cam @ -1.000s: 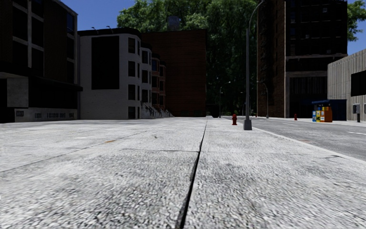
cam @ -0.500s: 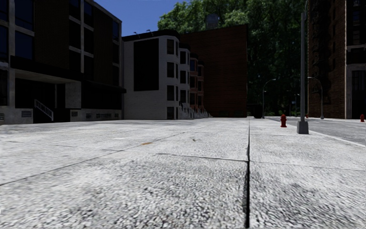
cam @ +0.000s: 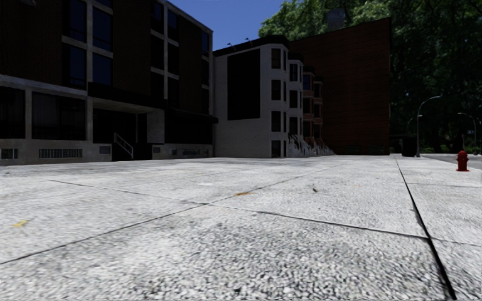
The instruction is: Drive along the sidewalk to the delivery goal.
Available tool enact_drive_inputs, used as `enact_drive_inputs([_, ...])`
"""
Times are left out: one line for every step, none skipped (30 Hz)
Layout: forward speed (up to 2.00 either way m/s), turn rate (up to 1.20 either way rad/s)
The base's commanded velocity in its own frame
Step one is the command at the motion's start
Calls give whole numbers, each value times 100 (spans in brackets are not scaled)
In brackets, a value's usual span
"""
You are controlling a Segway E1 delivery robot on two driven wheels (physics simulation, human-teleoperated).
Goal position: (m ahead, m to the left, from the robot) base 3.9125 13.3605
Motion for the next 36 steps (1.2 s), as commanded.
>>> enact_drive_inputs([125, 54])
enact_drive_inputs([125, 54])
enact_drive_inputs([125, 54])
enact_drive_inputs([125, 54])
enact_drive_inputs([125, 54])
enact_drive_inputs([125, 54])
enact_drive_inputs([125, 54])
enact_drive_inputs([125, 54])
enact_drive_inputs([125, 54])
enact_drive_inputs([125, 54])
enact_drive_inputs([125, 54])
enact_drive_inputs([125, 54])
enact_drive_inputs([125, 54])
enact_drive_inputs([125, 55])
enact_drive_inputs([125, 55])
enact_drive_inputs([125, 56])
enact_drive_inputs([125, 57])
enact_drive_inputs([125, 57])
enact_drive_inputs([125, 57])
enact_drive_inputs([125, 57])
enact_drive_inputs([125, 57])
enact_drive_inputs([125, 57])
enact_drive_inputs([125, 57])
enact_drive_inputs([125, 57])
enact_drive_inputs([125, 57])
enact_drive_inputs([125, 57])
enact_drive_inputs([125, 57])
enact_drive_inputs([125, 57])
enact_drive_inputs([125, 57])
enact_drive_inputs([125, 57])
enact_drive_inputs([125, 57])
enact_drive_inputs([125, 57])
enact_drive_inputs([125, 57])
enact_drive_inputs([125, 57])
enact_drive_inputs([125, 57])
enact_drive_inputs([125, 57])
